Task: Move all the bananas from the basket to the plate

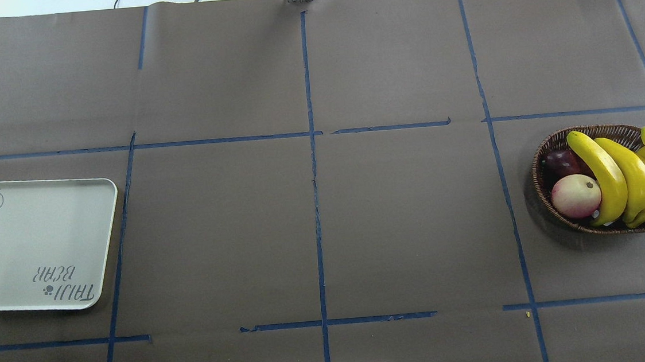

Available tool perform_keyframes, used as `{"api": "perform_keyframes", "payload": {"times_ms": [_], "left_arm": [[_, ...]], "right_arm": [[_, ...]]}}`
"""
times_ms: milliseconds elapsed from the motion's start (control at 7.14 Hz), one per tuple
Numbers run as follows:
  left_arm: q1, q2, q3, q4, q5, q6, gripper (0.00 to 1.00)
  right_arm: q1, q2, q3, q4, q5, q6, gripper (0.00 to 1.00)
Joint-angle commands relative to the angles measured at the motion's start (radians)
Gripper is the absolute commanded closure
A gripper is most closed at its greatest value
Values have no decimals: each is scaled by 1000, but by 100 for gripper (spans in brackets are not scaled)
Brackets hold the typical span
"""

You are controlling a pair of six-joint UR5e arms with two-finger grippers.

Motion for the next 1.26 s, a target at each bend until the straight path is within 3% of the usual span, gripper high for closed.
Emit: {"api": "perform_keyframes", "payload": {"times_ms": [0, 420, 840, 1120], "left_arm": [[0, 2, 8, 0, -1, 0, 0], [-1, 7, 8, 0, -6, 1, 0], [-1, 7, 6, 0, -6, 1, 0], [-1, 7, 3, 0, -7, 1, 0]], "right_arm": [[-116, -43, -3, 120, -59, 94, 0], [-220, -43, -15, 120, -111, 91, 0], [-246, -51, -18, 120, -114, 89, 1], [-259, -58, -21, 120, -116, 88, 11]]}}
